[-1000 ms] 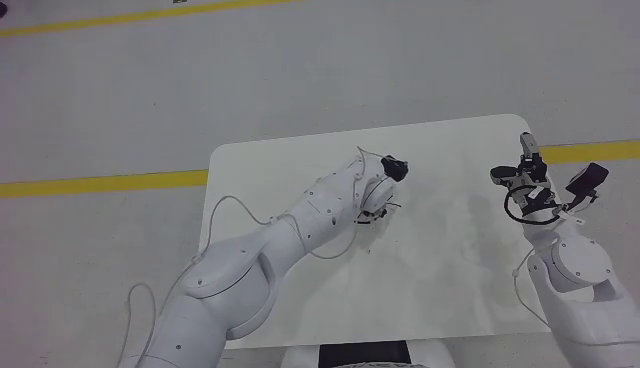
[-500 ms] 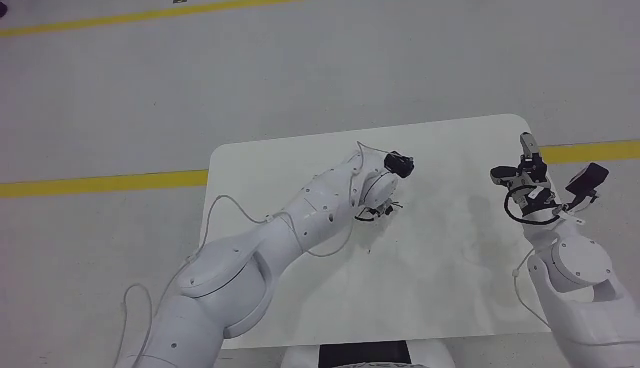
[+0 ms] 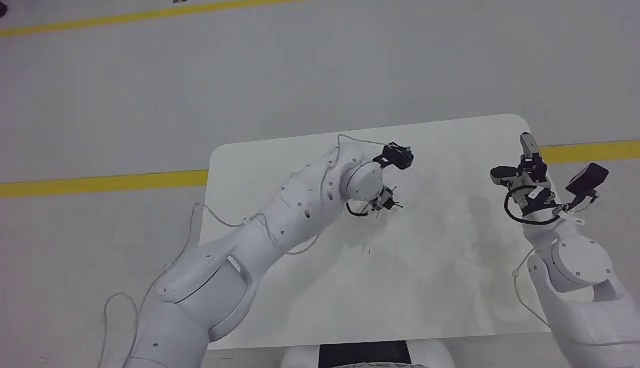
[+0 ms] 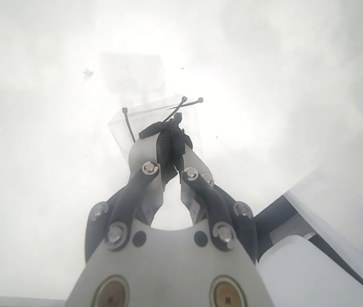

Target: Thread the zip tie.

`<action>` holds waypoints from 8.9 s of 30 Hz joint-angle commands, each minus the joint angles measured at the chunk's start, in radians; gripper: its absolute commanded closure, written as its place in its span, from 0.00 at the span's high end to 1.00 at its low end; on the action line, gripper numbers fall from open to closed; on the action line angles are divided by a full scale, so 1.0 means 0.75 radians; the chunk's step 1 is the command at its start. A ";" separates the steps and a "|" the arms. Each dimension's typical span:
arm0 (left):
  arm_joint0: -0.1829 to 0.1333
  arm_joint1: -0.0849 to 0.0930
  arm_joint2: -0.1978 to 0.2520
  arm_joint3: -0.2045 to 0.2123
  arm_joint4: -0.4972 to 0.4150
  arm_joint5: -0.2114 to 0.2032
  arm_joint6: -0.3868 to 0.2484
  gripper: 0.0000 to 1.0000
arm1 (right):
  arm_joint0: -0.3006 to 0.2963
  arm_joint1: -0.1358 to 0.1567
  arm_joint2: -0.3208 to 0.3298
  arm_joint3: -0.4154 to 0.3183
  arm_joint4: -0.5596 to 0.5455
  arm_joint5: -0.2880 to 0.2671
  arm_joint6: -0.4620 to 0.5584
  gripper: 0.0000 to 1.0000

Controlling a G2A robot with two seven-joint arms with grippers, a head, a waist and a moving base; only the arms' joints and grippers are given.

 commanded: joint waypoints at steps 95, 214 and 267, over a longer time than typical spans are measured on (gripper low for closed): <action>0.609 0.728 -1.024 -0.404 -1.702 -0.374 -0.360 0.00 | 0.000 0.000 0.000 0.000 0.000 0.000 0.000 1.00; 0.711 0.778 -1.092 -0.443 -1.656 -0.341 -0.360 0.00 | 0.514 -0.219 -0.933 0.588 -0.688 0.115 0.041 0.82; 0.711 0.778 -1.092 -0.443 -1.656 -0.341 -0.360 0.00 | 0.545 -0.297 -0.902 0.737 -0.791 0.075 0.012 0.46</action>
